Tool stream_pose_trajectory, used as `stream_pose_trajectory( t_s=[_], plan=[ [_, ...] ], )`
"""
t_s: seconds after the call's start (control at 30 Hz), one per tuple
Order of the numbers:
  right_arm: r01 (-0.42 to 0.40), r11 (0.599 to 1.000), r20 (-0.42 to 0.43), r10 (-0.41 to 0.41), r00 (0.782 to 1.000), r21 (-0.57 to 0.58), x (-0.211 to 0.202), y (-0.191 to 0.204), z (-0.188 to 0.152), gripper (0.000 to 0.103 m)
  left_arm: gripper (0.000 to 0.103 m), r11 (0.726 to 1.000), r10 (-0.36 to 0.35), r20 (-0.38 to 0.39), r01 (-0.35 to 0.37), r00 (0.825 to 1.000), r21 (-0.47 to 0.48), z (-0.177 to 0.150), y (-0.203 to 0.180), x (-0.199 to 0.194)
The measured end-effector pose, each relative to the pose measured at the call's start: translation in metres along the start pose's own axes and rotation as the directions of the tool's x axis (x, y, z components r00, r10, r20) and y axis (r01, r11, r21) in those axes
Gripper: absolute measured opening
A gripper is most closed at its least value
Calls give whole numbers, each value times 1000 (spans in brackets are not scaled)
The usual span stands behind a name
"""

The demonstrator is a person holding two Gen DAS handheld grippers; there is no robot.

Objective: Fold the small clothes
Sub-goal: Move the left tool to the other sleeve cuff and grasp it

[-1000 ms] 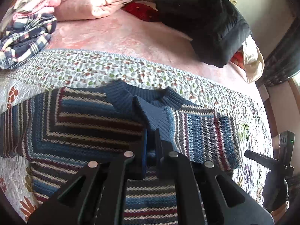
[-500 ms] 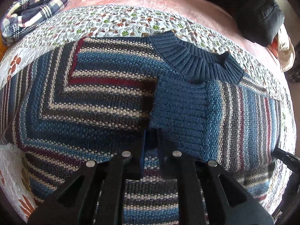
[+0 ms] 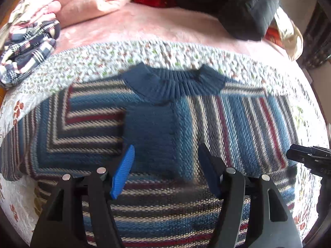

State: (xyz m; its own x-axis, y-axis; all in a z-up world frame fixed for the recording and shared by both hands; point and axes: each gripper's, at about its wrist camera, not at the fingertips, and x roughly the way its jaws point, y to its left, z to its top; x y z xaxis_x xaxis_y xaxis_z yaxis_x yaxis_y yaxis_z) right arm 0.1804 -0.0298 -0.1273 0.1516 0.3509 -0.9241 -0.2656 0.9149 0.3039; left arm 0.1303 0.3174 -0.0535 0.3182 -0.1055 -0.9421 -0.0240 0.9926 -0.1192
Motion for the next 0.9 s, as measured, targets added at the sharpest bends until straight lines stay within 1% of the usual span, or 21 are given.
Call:
stream_pose_trajectory(
  t_s=[0.07,0.13,0.2,0.27,0.33,0.4,0.43,0.47,0.5,0.53,0.6,0.63,0.67,0.7,0.73,0.8,0.83,0.9],
  plan=[
    [14,1000,-12,-14,1000,-4,9,-5,-5,37,61,1000,2,-63,-4,998,-26,-7,4,21],
    [15,1000,-8,-15,1000,-6,10,-6,-6,37,64,1000,1,-36,-2,999,-20,-10,7,26],
    [16,1000,-5,-16,1000,-2,11,-7,-6,37,65,1000,13,-29,-13,1000,0,-10,5,26],
    [24,1000,1,-24,1000,-5,12,-6,-9,38,65,1000,5,-32,-5,999,-6,-9,6,26],
    [45,999,4,-45,999,-11,14,1,-8,38,64,999,-25,-36,24,999,-29,-8,11,23],
    [77,997,9,-76,997,-24,8,10,-6,38,58,997,-49,-29,47,998,-60,-6,20,14],
    [74,997,24,-73,997,-31,2,14,-6,40,56,995,-61,-22,59,998,-76,-6,28,5],
    [54,998,43,-53,998,-34,-6,19,-5,40,56,993,-78,-9,77,997,-88,-6,38,-6],
    [28,999,60,-26,998,-31,-14,25,-4,42,56,992,-86,3,85,996,-93,-8,41,-14],
    [2,1000,74,-1,997,-24,-21,30,-3,49,58,991,-89,17,90,996,-98,-10,56,-29],
    [-39,999,112,41,993,-21,-35,45,-1,55,67,990,-78,36,82,996,-117,-12,90,-52],
    [-59,998,125,62,990,-30,-39,54,0,57,74,989,-64,45,69,997,-133,-15,108,-64],
    [-76,996,132,81,988,-43,-42,64,0,58,82,985,-42,53,51,998,-164,-20,135,-75],
    [-84,995,135,90,987,-54,-43,74,-1,62,84,980,-28,54,38,998,-193,-22,155,-82],
    [-86,994,137,94,986,-66,-42,84,-1,63,84,973,-14,55,26,998,-227,-27,179,-89],
    [-103,990,127,114,985,-92,-36,105,-4,64,84,950,30,50,-13,998,-311,-41,236,-101],
    [-114,988,117,126,985,-103,-31,115,-6,64,85,937,47,45,-28,998,-347,-47,257,-103],
    [-131,984,96,143,985,-124,-22,134,-12,64,85,892,69,30,-48,997,-450,-70,311,-106]
  ],
)
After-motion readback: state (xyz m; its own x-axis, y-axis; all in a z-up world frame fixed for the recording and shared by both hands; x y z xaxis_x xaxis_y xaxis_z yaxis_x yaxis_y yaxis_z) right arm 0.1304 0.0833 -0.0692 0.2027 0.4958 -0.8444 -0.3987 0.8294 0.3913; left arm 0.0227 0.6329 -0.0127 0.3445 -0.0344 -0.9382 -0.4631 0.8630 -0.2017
